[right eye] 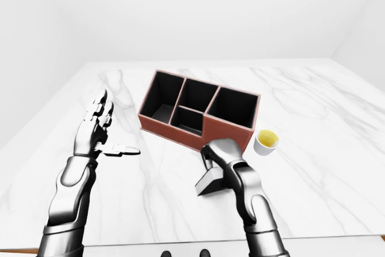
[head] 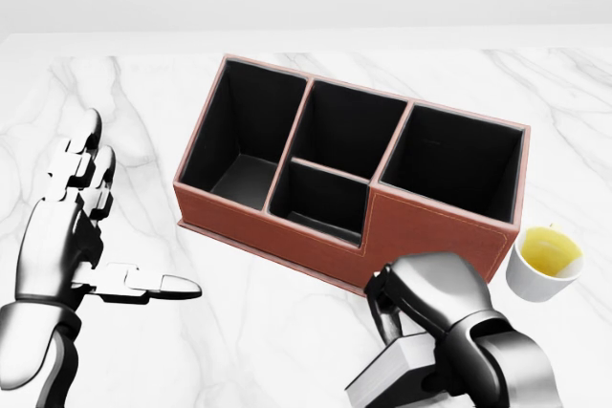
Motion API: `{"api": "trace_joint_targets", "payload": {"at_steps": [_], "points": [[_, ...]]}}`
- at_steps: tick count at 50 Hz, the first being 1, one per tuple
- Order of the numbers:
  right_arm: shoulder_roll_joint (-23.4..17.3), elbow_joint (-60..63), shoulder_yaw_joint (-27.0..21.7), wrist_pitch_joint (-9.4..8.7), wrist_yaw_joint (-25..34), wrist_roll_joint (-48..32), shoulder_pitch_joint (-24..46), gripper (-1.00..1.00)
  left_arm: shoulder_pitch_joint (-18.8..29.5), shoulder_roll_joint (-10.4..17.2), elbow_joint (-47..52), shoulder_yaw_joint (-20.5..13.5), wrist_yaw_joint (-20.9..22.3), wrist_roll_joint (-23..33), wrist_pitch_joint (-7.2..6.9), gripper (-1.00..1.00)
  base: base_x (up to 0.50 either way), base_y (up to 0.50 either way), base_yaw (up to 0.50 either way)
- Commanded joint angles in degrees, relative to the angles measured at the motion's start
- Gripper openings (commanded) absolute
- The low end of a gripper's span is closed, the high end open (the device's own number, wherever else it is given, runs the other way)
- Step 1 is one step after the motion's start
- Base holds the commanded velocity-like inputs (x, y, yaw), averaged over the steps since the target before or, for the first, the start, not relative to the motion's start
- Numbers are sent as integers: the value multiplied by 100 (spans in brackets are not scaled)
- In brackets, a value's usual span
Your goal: Pick up the book and place it in the right compartment of the caddy.
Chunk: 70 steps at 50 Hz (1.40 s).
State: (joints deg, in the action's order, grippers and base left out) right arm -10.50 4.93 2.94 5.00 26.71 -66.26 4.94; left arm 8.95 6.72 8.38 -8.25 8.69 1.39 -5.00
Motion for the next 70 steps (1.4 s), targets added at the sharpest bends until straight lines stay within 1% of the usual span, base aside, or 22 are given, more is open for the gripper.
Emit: {"api": "trace_joint_targets", "payload": {"at_steps": [1,2,7,15,24,27,30,32,34,38,42,45,50,55,57,59,65,70], "points": [[191,1095,-90,0,898,1021,184,-100,-39,2,36,-20,22,-27,0,100,0,0,0],[210,1245,-98,0,1032,1137,254,-100,-49,2,40,-21,26,-27,0,100,0,0,0],[261,1601,-86,0,1329,1445,430,-100,-86,-2,129,-38,30,-45,0,100,0,0,0],[356,2337,-36,0,1329,1854,701,-100,-73,25,35,-78,43,-55,0,100,0,0,0],[395,2821,-7,0,1329,2114,942,-100,-86,51,149,-123,63,-71,0,100,0,0,0],[397,2859,-15,0,1329,2142,974,-100,-82,89,255,-215,93,-174,0,100,0,0,0],[384,2809,-22,0,1329,2101,927,-100,-106,146,363,-354,103,-295,0,100,0,0,0],[389,2804,-11,0,1329,2085,928,-100,-165,222,540,-523,122,-414,0,100,0,0,0],[390,2815,-11,0,1329,2084,929,-100,-188,241,626,-570,125,-449,0,100,0,0,0],[379,2786,-53,0,1329,2050,1104,-100,-191,334,921,-797,104,-568,0,100,0,0,0],[376,2819,-74,0,1329,2052,1309,-100,-173,397,1008,-914,83,-659,0,100,0,0,0],[374,2871,-78,0,1329,2043,1551,-100,-179,387,990,-897,59,-647,0,100,0,0,0],[383,2821,-97,0,1329,2078,1742,-100,-166,375,917,-840,65,-615,0,100,0,0,0],[381,2749,-131,0,1329,1967,1890,-100,-142,378,889,-822,59,-610,0,100,0,0,0],[366,2655,-198,0,1329,1805,2101,-100,-153,374,922,-814,61,-608,0,100,0,0,0],[387,2631,-197,0,1329,1804,2199,-100,-174,362,964,-809,66,-610,0,100,0,0,0],[379,2574,-269,0,968,1834,2614,-100,-237,330,1089,-793,96,-579,0,100,0,0,0],[229,2502,-349,0,878,1986,3067,-100,-261,303,1175,-777,116,-552,0,100,0,0,0]]}}
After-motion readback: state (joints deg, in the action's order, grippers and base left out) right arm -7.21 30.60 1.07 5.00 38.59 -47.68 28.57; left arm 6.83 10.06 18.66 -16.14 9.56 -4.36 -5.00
